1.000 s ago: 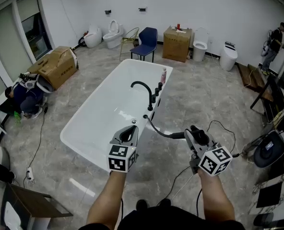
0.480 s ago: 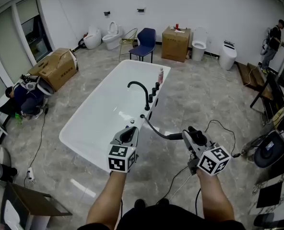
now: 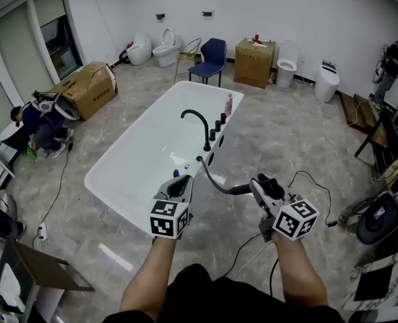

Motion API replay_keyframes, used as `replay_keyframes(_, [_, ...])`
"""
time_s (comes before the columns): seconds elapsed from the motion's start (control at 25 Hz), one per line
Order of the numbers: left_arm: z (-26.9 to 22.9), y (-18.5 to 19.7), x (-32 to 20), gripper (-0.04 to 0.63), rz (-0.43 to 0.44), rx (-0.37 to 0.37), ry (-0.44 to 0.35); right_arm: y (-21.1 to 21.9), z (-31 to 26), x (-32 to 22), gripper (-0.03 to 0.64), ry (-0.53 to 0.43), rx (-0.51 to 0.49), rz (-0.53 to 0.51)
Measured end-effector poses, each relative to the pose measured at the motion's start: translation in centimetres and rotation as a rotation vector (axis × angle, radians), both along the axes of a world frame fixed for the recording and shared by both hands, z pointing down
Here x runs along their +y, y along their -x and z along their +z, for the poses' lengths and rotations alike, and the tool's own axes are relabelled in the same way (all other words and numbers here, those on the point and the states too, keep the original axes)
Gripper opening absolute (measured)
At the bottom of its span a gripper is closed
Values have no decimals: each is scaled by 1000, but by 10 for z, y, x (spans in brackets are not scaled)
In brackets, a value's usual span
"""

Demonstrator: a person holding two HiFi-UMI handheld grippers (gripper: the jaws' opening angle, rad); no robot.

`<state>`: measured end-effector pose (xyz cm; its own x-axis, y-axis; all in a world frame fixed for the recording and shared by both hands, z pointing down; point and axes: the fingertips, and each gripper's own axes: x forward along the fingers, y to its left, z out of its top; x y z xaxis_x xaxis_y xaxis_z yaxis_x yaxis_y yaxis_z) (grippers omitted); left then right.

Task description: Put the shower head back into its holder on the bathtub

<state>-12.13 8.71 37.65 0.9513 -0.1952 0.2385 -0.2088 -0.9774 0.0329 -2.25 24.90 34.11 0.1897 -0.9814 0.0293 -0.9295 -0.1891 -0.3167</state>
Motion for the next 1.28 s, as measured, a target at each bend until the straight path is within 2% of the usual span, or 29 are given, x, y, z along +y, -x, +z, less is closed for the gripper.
replay_keyframes(0.28, [13, -13, -17, 23, -37, -13, 16, -20, 10, -6, 144, 6, -27, -12])
replay_keyframes(0.84, [7, -106, -85, 23, 29, 50, 45, -94, 3, -66, 140, 4, -24, 15])
replay_keyframes(1.28, [14, -141, -148, 23, 29, 39, 62, -136, 1, -124, 138, 12, -34, 39])
